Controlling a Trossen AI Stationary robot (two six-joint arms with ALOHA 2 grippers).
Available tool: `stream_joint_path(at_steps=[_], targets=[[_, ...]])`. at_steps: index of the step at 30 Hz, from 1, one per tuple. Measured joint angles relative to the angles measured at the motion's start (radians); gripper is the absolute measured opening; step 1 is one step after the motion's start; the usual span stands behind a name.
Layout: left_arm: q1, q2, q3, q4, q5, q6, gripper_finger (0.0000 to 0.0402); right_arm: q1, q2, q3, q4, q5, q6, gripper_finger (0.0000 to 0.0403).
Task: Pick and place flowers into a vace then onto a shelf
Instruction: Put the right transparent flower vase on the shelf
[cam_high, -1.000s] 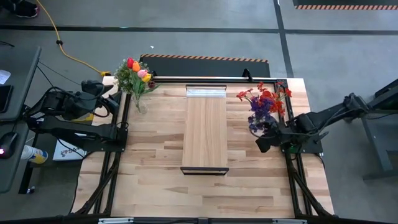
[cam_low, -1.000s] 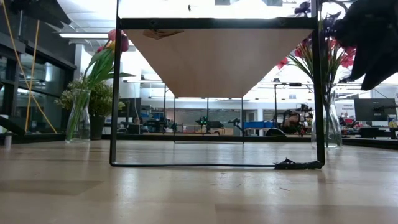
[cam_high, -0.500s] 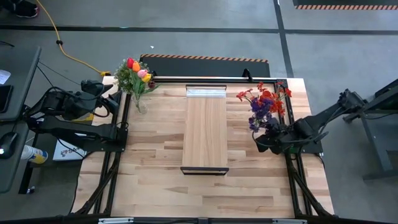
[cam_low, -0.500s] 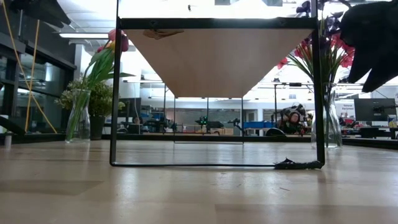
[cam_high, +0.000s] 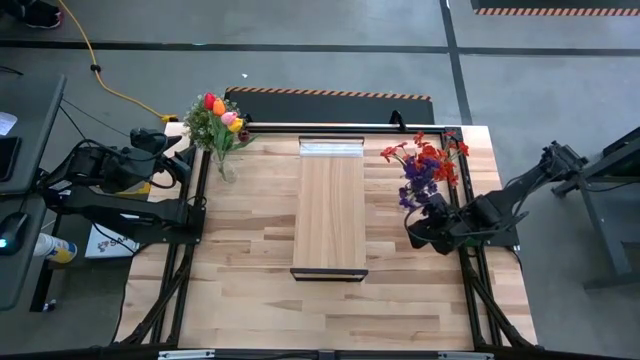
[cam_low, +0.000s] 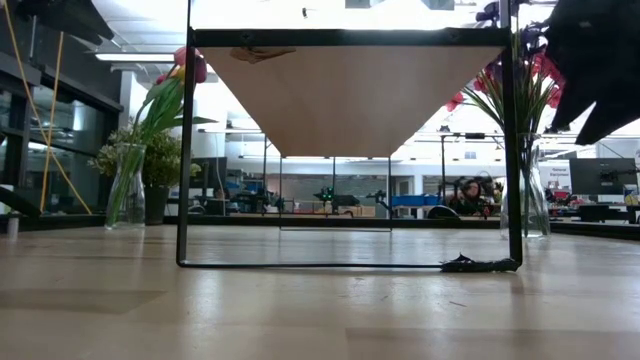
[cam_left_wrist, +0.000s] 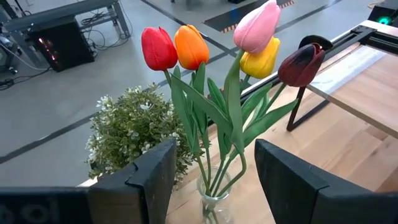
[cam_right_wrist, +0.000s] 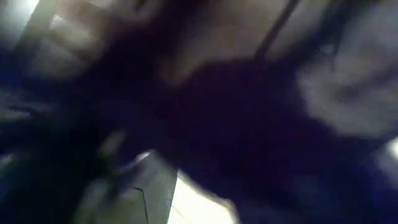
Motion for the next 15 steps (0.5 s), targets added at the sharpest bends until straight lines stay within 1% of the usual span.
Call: stream_joint_path(at_steps=[9, 15], targets=[[0.000, 0.000, 0.000, 0.000, 0.000, 0.000, 0.0248, 0.002, 0.001, 0.000, -0.001, 0.074, -0.017, 0.0218], [0.000, 0.000, 0.000, 0.000, -0.012, 0.000, 0.0248, -0.014, 0.003, 0.000, -0.012, 0.080, -0.019, 0.0212]])
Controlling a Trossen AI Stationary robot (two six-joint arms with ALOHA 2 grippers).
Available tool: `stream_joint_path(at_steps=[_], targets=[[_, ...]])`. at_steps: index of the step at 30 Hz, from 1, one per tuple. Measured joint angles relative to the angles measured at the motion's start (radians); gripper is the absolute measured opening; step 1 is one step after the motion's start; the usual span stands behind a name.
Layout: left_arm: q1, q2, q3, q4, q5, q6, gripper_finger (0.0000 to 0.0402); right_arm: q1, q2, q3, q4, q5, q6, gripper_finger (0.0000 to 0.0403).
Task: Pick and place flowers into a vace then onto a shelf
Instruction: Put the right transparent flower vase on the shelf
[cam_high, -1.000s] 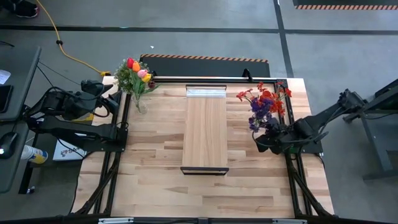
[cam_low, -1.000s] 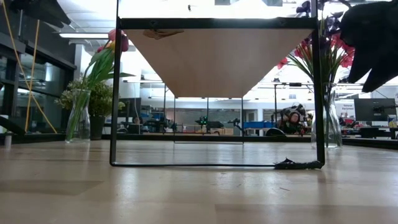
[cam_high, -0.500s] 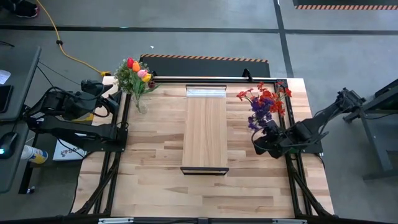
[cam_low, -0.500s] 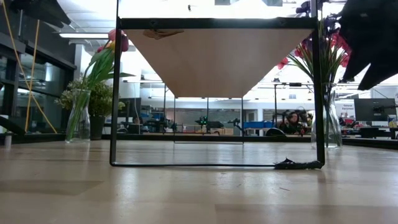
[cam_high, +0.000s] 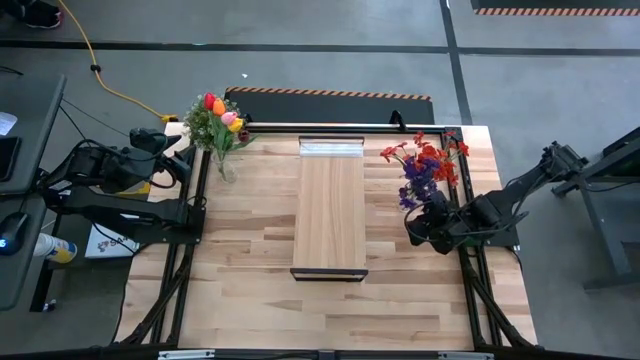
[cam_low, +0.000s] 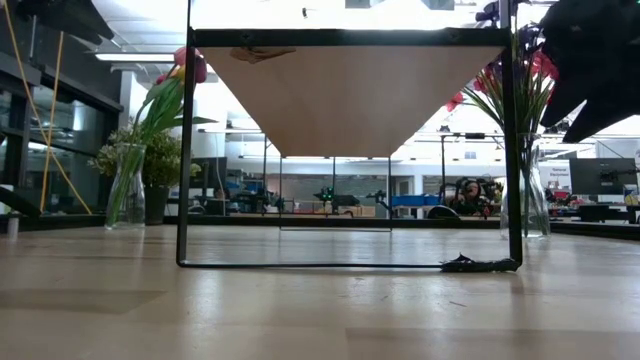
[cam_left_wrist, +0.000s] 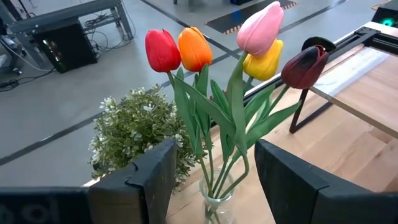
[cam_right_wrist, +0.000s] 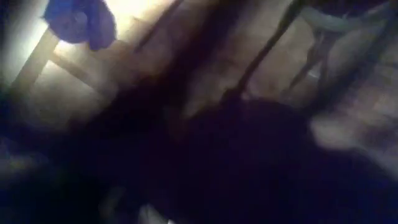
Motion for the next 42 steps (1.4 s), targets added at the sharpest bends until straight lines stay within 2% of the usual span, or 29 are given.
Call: stream_joint_path(at_steps=[12, 29, 42], targets=[[0.000, 0.000, 0.000, 0.000, -0.012, 0.045, 0.0248, -0.094, 0.074, 0.000, -0.003, -0.005, 0.000, 0.0215], [0.000, 0.000, 0.000, 0.000, -0.014, 0.045, 0.0248, -0.201, 0.077, 0.000, -0.003, 0.047, -0.047, 0.0213], [0.000, 0.000, 0.000, 0.000, -0.013, 0.045, 0.0248, -0.219, 0.083, 0.000, -0.028, 0.047, -0.087, 0.0221]])
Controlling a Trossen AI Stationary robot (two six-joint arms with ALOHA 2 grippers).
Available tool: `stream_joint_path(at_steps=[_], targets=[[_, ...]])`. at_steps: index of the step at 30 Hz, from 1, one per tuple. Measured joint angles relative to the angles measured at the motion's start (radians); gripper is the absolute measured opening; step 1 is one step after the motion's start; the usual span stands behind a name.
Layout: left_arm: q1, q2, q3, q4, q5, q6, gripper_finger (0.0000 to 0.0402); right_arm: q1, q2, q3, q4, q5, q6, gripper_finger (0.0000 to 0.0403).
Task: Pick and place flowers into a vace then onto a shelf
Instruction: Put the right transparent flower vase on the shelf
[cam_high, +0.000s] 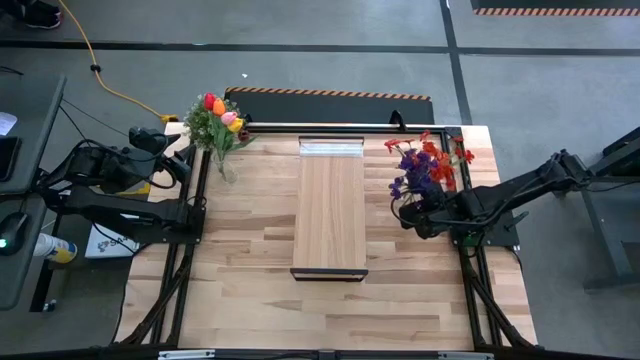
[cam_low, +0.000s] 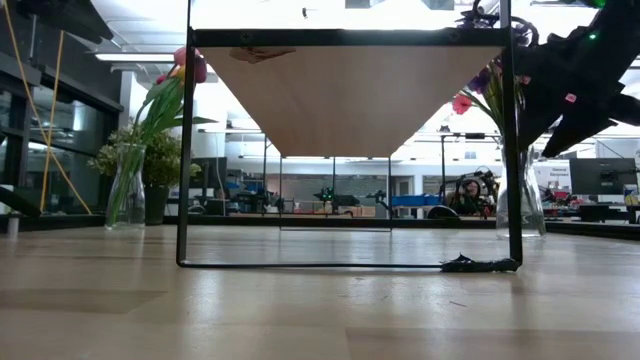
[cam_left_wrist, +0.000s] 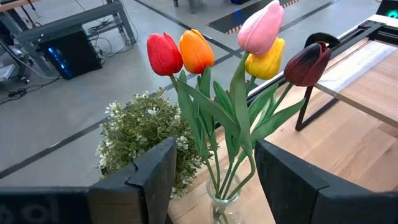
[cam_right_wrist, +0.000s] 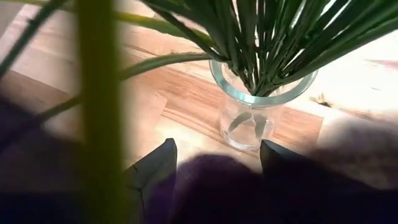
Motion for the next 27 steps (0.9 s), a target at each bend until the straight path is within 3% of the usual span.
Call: stream_joint_path(at_steps=[17, 27], targets=[[0.000, 0.000, 0.000, 0.000, -0.009, 0.000, 0.0248, 0.001, 0.193, 0.000, 0.032, -0.176, 0.042, 0.0241], [0.000, 0.000, 0.000, 0.000, -0.030, 0.025, 0.0248, 0.016, 0.189, 0.000, 0.084, -0.154, 0.034, 0.0240]])
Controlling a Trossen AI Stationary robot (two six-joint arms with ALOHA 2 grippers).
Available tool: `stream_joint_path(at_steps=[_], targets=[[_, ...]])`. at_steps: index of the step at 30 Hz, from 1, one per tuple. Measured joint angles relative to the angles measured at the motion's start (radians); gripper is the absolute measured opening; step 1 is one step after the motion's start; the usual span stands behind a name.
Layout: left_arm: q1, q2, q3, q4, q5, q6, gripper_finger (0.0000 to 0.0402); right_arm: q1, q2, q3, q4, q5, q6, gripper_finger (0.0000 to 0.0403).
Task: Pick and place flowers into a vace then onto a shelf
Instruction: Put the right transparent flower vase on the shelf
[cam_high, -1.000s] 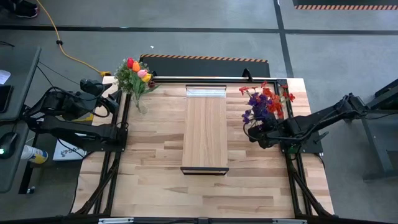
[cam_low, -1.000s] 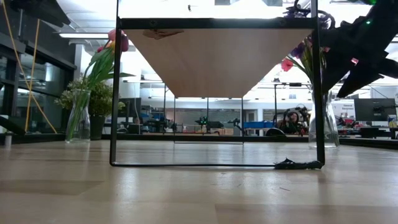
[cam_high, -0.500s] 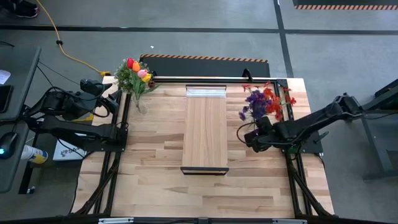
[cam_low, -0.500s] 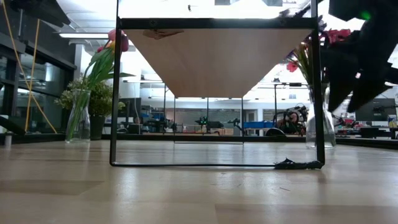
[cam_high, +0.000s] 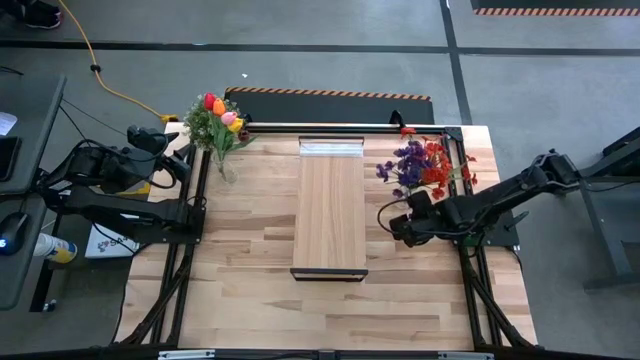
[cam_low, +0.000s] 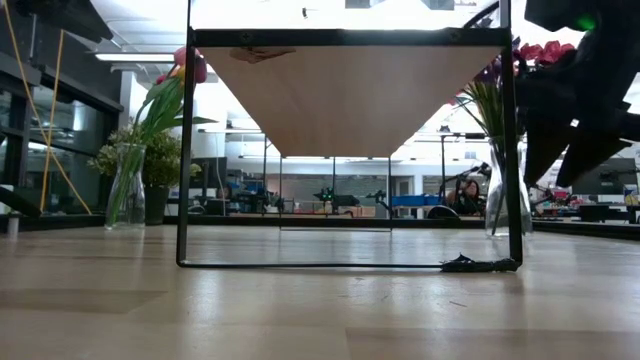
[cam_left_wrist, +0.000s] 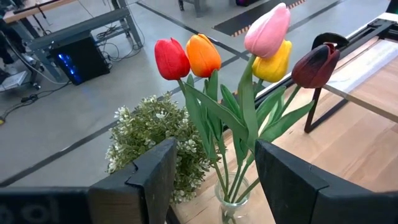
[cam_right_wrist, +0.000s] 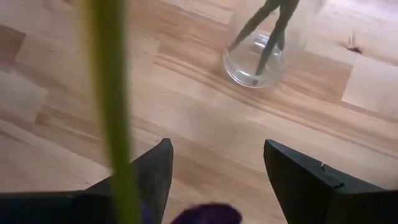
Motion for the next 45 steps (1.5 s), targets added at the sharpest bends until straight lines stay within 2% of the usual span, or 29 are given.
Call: stream_joint_path(at_steps=[11, 19, 45], targets=[[0.000, 0.000, 0.000, 0.000, 0.000, 0.002, 0.0248, 0.037, 0.000, 0.000, 0.120, 0.144, -0.048, 0.0230], [0.000, 0.000, 0.000, 0.000, 0.000, 0.002, 0.0248, 0.034, 0.000, 0.000, 0.154, 0.172, -0.059, 0.0225], [0.000, 0.000, 0.000, 0.000, 0.006, 0.028, 0.0248, -0.119, 0.000, 0.000, 0.156, 0.294, -0.156, 0.0220]])
